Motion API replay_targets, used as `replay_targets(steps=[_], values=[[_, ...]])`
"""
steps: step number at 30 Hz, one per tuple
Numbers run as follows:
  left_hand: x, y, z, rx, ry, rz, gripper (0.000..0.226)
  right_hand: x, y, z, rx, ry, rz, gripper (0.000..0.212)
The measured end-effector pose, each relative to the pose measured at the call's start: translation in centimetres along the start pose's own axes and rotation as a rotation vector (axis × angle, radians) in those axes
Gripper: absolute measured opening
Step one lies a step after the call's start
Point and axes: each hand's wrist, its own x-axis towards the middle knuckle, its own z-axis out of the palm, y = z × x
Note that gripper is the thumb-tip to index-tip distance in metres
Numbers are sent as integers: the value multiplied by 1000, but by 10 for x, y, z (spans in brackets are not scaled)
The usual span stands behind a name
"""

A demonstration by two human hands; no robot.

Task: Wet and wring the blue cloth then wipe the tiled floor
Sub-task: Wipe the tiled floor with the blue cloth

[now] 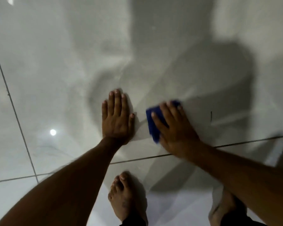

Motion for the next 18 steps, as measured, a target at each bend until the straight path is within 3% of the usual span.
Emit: replay_targets(steps=[3,8,10,12,15,17,18], values=[[-5,1,-2,-1,14,28,71,-38,3,2,4,-122,-89,84],[-3,0,0,22,21,31,71,118,18,-12,74,55,282,84],[-3,1,-1,31,11,29,71,124,12,-6,52,106,302,86],[-1,3,-5,10,13,29,71,65,-3,10,40,88,131,85],[-2,8,-5,2,30,32,71,-38,4,19,-8,-47,-341,82],[-2,5,0,0,49,46,72,-31,50,16,-69,-75,-563,78],[-2,2,1,1,67,53,72,-10,71,13,-97,-22,-555,73]])
